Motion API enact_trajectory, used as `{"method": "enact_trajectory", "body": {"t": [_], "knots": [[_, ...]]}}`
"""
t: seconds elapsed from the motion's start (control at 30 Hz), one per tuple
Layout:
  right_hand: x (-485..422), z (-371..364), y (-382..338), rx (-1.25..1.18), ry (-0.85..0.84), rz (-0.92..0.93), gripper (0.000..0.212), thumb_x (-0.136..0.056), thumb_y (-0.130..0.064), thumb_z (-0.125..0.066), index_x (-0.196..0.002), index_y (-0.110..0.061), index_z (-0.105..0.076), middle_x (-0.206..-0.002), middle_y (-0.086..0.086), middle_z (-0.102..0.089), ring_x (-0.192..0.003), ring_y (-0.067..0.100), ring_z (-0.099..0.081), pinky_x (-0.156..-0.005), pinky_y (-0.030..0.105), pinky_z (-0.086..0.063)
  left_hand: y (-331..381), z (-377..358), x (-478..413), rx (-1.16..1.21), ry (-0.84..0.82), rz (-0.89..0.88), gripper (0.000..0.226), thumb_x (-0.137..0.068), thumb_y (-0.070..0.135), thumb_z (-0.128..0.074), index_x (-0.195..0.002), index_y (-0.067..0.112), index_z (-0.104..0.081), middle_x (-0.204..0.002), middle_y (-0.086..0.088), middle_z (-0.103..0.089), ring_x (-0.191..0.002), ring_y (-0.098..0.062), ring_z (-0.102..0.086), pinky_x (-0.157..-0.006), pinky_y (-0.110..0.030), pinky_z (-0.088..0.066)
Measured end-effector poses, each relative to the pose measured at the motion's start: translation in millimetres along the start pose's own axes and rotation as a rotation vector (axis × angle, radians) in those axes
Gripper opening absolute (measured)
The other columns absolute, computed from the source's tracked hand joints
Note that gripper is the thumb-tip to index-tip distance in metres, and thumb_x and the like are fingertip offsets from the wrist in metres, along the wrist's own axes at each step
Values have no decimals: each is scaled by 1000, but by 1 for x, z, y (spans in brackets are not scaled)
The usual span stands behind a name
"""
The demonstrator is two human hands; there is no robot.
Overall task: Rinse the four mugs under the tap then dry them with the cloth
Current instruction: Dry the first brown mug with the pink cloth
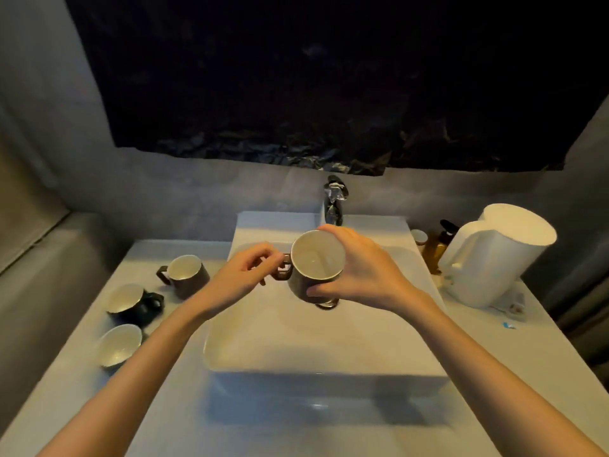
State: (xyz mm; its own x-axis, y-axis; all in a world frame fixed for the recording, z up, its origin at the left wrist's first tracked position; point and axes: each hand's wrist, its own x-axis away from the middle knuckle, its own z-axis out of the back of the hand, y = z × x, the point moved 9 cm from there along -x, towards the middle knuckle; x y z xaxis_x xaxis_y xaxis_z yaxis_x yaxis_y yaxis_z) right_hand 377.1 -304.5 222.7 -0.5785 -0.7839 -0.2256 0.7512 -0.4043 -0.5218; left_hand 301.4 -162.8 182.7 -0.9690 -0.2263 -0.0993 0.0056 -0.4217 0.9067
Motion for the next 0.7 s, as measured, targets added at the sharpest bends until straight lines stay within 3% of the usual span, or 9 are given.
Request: {"method": "enact_trajectory", "body": {"t": [0.1,0.3,0.43,0.63,0.7], "knots": [[-35,-38,-49,9,-25,48,83,-57,-53,-84,-128,-31,-48,-125,-12,-56,-111,10,-52,-87,32,-46,-20,81,25,-58,185,-39,11,-83,29,-67,-89,19,-68,-87,0,-69,-72,-8,-64,-66,-19,-49],[-99,-137,-138,-20,-105,80,89,-55,-61,-82,-130,-32,-45,-127,-11,-55,-112,13,-53,-88,35,-49,-68,214,86,-221,389,-36,17,-72,22,-79,-83,33,-73,-82,16,-71,-68,-8,-65,-65,-16,-49],[-138,-201,-183,-53,-126,59,92,-55,-62,-81,-133,-34,-42,-132,-12,-52,-117,13,-51,-92,40,-49,-113,284,116,-314,513,31,16,-75,29,-78,-89,33,-75,-84,17,-69,-78,-9,-64,-70,-27,-54],[-202,-276,-218,-93,-155,19,89,-58,-54,-84,-133,-30,-42,-131,-8,-52,-116,17,-51,-91,35,-46,-170,351,126,-434,659,115,23,-84,24,-70,-107,27,-72,-101,13,-69,-88,1,-61,-76,-9,-46],[-223,-294,-218,-94,-160,-2,88,-59,-50,-85,-133,-28,-43,-130,-6,-53,-115,18,-51,-88,33,-43,-192,363,120,-392,631,117,27,-89,17,-64,-114,27,-69,-109,13,-68,-92,-1,-61,-84,-16,-49]]}}
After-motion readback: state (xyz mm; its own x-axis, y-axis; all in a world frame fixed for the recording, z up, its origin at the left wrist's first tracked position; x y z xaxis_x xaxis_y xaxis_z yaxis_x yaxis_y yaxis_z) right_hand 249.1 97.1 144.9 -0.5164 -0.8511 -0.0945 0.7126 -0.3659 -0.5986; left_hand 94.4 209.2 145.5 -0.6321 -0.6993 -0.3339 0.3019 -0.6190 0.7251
